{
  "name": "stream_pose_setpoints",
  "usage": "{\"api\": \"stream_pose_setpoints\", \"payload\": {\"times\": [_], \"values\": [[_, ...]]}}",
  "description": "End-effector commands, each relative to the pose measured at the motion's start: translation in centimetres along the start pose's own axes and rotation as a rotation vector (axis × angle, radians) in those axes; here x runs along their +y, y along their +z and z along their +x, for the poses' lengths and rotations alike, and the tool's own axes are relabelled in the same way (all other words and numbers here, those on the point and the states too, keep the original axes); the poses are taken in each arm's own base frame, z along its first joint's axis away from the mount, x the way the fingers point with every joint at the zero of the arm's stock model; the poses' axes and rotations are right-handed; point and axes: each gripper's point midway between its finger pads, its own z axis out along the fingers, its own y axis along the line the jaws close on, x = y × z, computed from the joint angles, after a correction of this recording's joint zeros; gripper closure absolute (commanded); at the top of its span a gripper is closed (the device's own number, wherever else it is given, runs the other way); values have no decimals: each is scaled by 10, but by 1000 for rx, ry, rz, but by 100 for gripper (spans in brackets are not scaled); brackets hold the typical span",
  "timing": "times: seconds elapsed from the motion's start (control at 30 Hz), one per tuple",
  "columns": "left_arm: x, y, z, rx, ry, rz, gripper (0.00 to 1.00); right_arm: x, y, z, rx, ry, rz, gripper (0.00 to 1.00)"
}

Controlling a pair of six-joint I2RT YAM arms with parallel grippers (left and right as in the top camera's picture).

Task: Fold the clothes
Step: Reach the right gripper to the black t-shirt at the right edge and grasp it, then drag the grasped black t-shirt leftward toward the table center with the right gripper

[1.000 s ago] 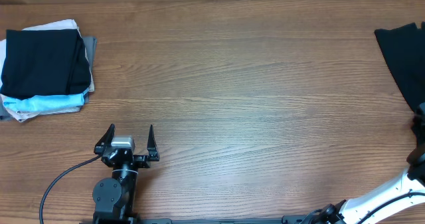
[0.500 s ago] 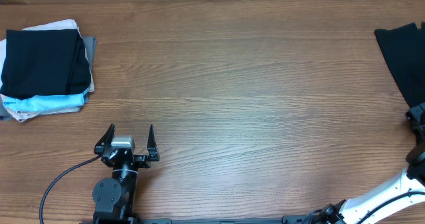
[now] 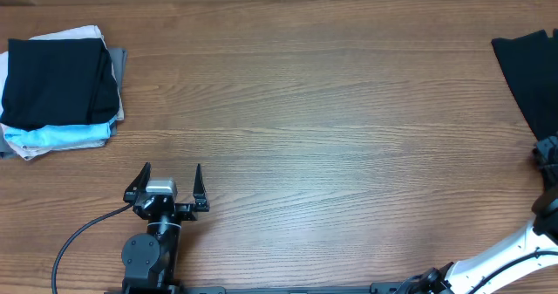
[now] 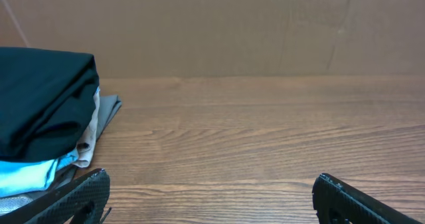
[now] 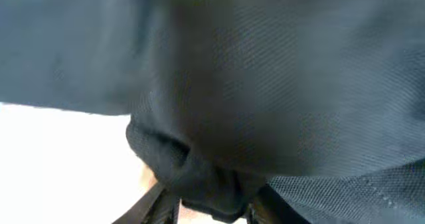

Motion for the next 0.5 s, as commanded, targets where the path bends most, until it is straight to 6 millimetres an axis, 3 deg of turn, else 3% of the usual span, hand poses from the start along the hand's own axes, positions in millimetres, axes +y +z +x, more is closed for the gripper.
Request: {"api": "stream_pose_setpoints", "payload": {"times": [0.0, 0.13, 0.23, 0.33, 0.47], "values": [[0, 0, -1, -10, 19, -5, 0, 60, 0, 36, 85, -103, -122, 66], [0, 0, -1, -10, 19, -6, 0, 114, -7, 74, 117, -257, -137, 66], [0, 0, -1, -10, 19, -6, 0, 157, -14, 114, 141, -381, -146, 62], [0, 0, -1, -10, 19, -5, 0, 201, -25, 163, 175, -516, -195, 57], [0, 0, -1, -10, 19, -5, 0, 259, -44, 242, 242, -662, -315, 53]]}}
